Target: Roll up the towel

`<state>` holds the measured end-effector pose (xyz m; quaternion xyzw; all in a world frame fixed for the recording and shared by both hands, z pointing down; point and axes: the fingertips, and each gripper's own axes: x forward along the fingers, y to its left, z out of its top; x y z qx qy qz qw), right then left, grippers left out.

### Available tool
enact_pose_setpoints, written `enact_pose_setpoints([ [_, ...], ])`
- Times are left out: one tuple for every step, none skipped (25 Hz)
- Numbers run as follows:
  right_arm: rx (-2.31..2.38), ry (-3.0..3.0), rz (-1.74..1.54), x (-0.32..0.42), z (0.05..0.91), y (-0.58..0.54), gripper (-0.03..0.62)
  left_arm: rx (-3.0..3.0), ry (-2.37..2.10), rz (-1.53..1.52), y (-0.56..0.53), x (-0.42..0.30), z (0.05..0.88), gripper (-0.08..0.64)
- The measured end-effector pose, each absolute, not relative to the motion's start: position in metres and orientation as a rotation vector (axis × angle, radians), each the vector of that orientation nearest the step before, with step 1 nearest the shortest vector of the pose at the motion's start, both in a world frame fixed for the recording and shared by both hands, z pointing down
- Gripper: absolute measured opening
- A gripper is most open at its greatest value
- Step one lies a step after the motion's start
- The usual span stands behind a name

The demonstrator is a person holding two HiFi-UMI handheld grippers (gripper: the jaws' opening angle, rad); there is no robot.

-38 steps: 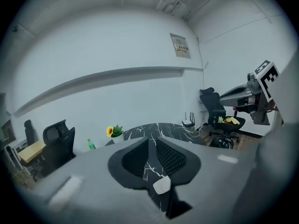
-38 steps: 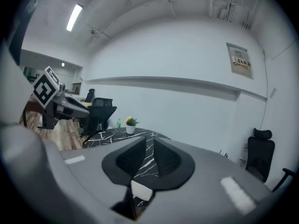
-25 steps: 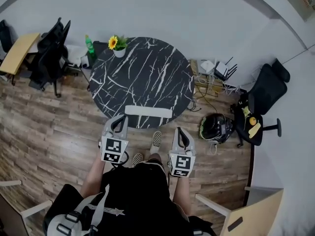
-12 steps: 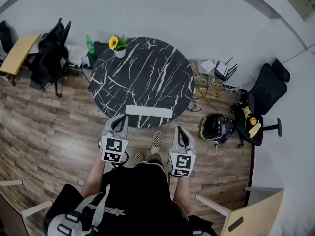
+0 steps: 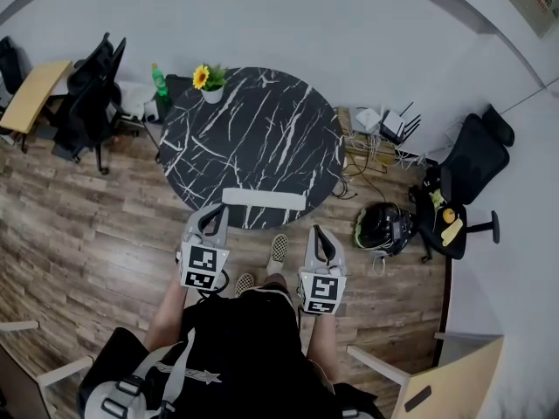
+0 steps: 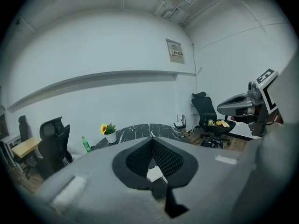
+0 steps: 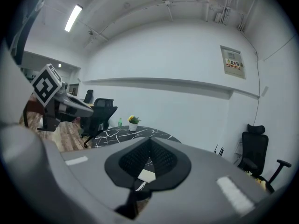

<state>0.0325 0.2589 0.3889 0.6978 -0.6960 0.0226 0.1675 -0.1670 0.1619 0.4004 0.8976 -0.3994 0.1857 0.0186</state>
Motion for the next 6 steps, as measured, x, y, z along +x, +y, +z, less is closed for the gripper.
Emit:
enact_pose_setpoints([
  [1.984, -1.979, 0.067, 0.033, 0.3896, 0.2586, 0.005, 2.786, -1.24, 0.579, 0.1616, -0.1667, 0.4012, 0.011],
  [1.983, -1.976, 0.07, 0.0332, 0.3904, 0.2582, 0.005, 2.785, -1.241, 0.581, 0.1612, -0.1667, 0.402, 0.011],
  [1.984, -1.974, 0.072, 0.0333, 0.3911, 0.2579, 0.005, 2.785, -1.241, 0.582, 0.1608, -0.1668, 0.4026, 0.011],
  [1.984, -1.973, 0.074, 0.0332, 0.3917, 0.2576, 0.005, 2.785, -1.241, 0.581, 0.1606, -0.167, 0.4031, 0.011],
  [1.984, -1.972, 0.076, 0.033, 0.3923, 0.2574, 0.005, 2.786, -1.24, 0.581, 0.1606, -0.1672, 0.4035, 0.011],
  [1.984, -1.972, 0.076, 0.0327, 0.393, 0.2572, 0.005, 2.786, -1.24, 0.58, 0.1605, -0.1675, 0.4038, 0.011],
])
